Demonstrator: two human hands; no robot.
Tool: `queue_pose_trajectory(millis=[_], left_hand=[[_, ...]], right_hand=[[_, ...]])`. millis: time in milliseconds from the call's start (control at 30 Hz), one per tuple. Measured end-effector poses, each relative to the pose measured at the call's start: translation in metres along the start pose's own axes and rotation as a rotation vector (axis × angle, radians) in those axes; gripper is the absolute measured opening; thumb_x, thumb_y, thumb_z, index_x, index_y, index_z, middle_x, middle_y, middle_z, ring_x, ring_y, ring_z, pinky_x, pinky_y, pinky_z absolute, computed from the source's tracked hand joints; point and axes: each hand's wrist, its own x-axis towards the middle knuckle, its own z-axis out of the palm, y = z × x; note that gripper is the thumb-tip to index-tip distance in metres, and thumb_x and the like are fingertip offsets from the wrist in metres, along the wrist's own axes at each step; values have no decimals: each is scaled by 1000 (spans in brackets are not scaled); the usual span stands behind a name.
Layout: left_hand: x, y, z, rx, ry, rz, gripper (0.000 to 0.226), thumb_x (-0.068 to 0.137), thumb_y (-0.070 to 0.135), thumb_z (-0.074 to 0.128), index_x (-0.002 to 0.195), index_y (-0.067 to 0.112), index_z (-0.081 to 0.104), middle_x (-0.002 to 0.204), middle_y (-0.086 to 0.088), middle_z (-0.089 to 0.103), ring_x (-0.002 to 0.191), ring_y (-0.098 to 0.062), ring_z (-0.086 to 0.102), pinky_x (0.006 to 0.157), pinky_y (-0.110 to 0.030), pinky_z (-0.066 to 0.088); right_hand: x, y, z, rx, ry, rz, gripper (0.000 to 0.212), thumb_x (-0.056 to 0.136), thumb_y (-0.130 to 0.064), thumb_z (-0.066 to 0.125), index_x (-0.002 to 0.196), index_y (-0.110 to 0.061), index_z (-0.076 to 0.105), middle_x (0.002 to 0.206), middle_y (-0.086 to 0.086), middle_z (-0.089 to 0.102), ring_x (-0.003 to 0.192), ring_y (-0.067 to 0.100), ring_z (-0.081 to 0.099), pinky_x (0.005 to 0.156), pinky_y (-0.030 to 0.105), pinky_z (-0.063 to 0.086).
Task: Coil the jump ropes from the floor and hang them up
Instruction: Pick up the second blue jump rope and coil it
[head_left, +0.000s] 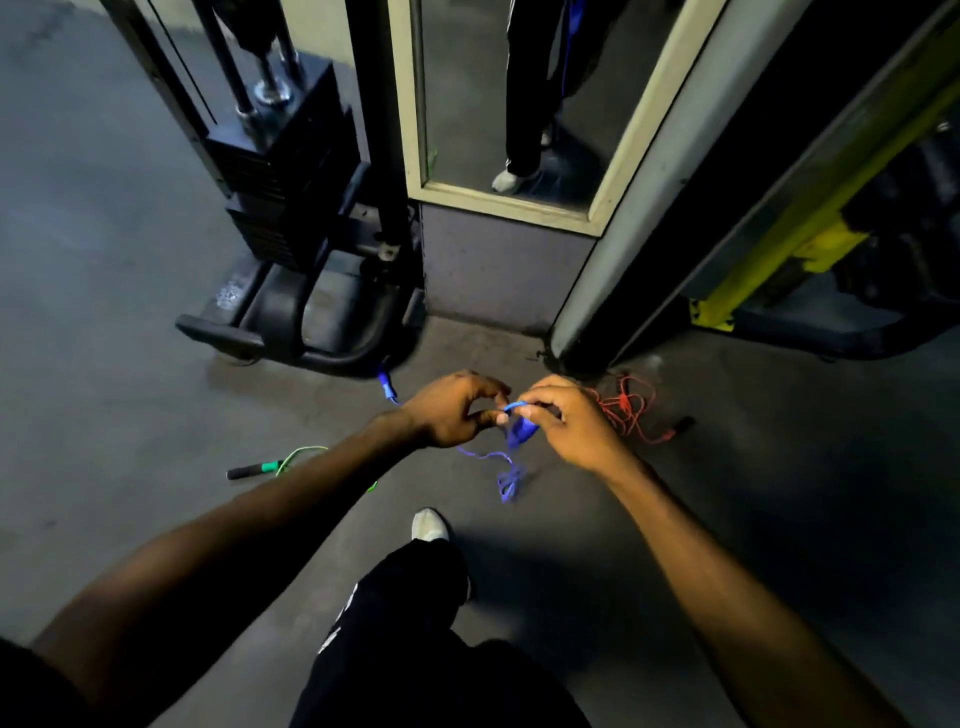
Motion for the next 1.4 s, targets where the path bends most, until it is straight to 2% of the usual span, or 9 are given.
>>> queue_pose_trajectory(millis=[233,333,533,667,867,1033,1100,1267,1400], left_hand=[[-74,81,27,-591,144,-255,18,93,15,65,76,8,66,67,-7,71,53,-8,64,55,-22,51],[-108,115,35,-678,233,-367,22,92,17,66,75,4,67,66,-11,69,51,-15,60,50,-22,49],[-159,143,40,-941,451,-463,23,92,10,65,71,10,57,71,-14,66,59,-20,64,53,-27,55],[-202,135,38,-852,567,-424,22,91,9,64,106,13,49,73,-11,64,56,-21,61,58,-32,50],[-276,112,33,-406,299,-302,6,81,19,72,76,21,72,84,-4,72,75,-9,60,80,-32,52],[-328,111,36,-313,239,-132,38,85,21,75,120,15,64,118,3,63,107,-5,55,86,-16,41],[-344,115,39,-403,151,-76,11,91,17,67,98,9,71,106,-7,69,99,-7,57,86,-17,42],[-383,133,34,-737,118,-102,39,99,29,53,64,14,61,76,-20,72,65,-15,67,57,-32,39],[-404,141,38,-888,10,-194,42,102,33,43,66,13,49,45,-2,39,35,-16,38,47,-26,27]], right_hand=[[-93,-34,14,59,276,189,6,81,-19,68,87,-21,70,75,-8,57,72,18,61,71,40,52],[-135,-63,33,237,353,298,12,80,-21,66,79,-25,55,70,-3,63,67,18,63,63,37,49],[-189,-122,69,584,-36,277,19,94,3,50,110,-2,60,92,6,65,71,-3,62,78,17,49],[-207,-149,76,532,83,277,25,100,-11,45,83,-11,63,60,4,49,50,9,47,56,25,45],[-218,-203,70,272,114,138,25,96,-16,55,85,-1,71,43,-13,45,42,1,36,45,24,35],[-245,-246,97,243,41,31,25,91,-15,64,79,6,71,41,-11,45,41,2,34,43,15,27],[-253,-253,101,247,101,35,23,89,-12,67,77,8,70,39,-13,48,39,0,35,45,12,26],[-287,-250,103,358,264,136,13,78,-15,78,74,-6,71,52,4,47,50,9,36,50,23,26],[-314,-253,119,307,276,104,18,82,-23,75,74,-8,69,51,10,41,49,12,31,48,23,20]])
